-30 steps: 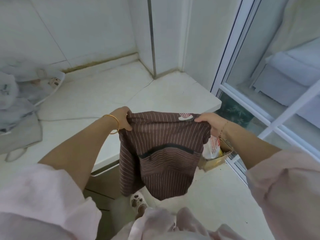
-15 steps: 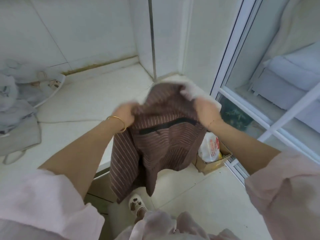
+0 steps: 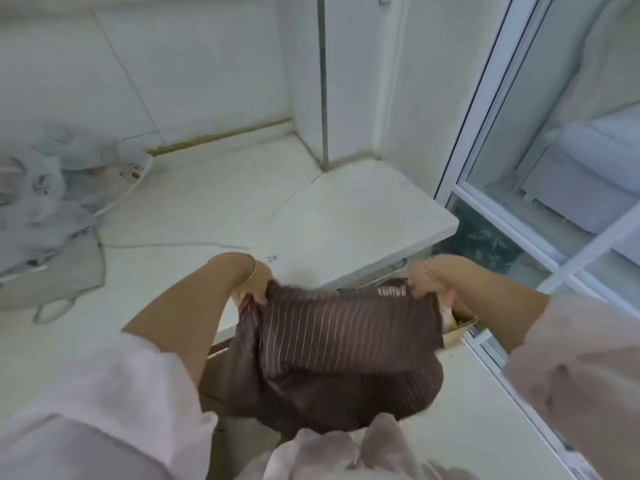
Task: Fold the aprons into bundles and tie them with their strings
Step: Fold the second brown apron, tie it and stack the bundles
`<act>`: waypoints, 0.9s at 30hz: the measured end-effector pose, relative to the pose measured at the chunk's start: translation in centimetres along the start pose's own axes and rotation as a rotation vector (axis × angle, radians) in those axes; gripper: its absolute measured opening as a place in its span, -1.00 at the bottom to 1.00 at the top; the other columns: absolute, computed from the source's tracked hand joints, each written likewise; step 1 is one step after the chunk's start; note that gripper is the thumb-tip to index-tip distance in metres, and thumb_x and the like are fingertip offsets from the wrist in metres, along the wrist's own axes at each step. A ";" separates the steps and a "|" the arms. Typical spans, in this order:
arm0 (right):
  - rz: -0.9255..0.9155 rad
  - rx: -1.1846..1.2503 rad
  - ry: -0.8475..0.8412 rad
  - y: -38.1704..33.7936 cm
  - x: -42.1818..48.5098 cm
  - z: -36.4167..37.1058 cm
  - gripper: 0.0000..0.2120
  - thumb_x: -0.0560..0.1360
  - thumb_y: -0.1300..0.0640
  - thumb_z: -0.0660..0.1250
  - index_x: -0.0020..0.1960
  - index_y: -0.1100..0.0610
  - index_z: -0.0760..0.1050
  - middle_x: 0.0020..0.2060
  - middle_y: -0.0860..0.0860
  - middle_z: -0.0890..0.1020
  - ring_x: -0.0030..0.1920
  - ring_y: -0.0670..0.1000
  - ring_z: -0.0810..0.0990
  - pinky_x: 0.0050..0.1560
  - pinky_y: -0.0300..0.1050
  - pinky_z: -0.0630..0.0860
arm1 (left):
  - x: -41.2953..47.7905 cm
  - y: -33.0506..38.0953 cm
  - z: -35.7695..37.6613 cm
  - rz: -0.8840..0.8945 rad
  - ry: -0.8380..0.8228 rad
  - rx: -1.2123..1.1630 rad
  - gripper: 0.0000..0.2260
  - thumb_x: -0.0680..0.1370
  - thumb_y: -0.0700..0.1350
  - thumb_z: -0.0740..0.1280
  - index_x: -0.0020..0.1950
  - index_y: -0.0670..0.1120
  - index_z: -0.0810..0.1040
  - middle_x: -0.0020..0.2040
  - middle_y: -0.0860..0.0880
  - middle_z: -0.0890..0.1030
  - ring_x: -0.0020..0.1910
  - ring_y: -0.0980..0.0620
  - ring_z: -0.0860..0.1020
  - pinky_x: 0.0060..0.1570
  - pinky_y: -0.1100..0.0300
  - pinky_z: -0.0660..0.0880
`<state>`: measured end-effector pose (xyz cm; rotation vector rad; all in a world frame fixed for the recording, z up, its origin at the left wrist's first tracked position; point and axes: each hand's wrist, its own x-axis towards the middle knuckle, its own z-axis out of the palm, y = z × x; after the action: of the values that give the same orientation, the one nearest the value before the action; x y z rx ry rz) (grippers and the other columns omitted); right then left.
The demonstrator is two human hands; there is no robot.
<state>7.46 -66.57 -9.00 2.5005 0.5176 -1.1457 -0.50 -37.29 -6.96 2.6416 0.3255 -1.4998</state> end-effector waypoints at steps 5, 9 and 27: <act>0.011 0.298 0.547 -1.0 -0.7 -8.3 -0.75 0.56 0.14 0.25 0.17 0.27 0.48 0.14 0.15 0.57 0.08 0.14 0.57 0.10 -0.04 0.51 | -0.8 -1.2 -3.0 0.008 0.607 -0.684 -0.78 0.60 -0.27 0.15 0.21 -0.27 0.47 0.13 -0.21 0.56 0.06 -0.20 0.54 0.05 0.03 0.51; -0.321 1.070 0.594 -5.3 -3.7 -15.1 -0.77 0.62 0.15 0.06 0.19 0.20 0.39 0.10 0.28 0.55 0.03 0.26 0.63 0.04 0.16 0.58 | -2.5 -3.1 -7.2 0.072 0.752 -1.504 -0.73 0.63 -0.30 0.03 0.23 -0.20 0.46 -0.11 -0.13 0.53 -0.24 -0.09 0.53 -0.28 0.11 0.50; -1.279 2.037 0.212 -26.8 -5.5 -45.1 -0.78 0.62 0.22 -0.01 0.11 0.03 0.38 0.09 0.11 0.51 0.08 0.14 0.53 0.09 0.26 0.45 | -13.8 -16.7 -25.1 0.062 2.244 -0.427 -0.81 0.48 -0.29 0.13 -0.04 -0.12 0.49 -0.07 -0.06 0.57 -0.03 -0.09 0.50 0.14 0.04 0.36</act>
<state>21.05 -23.90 18.93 3.8067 1.9164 -2.9199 9.86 -18.51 18.29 2.3663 0.4330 1.7544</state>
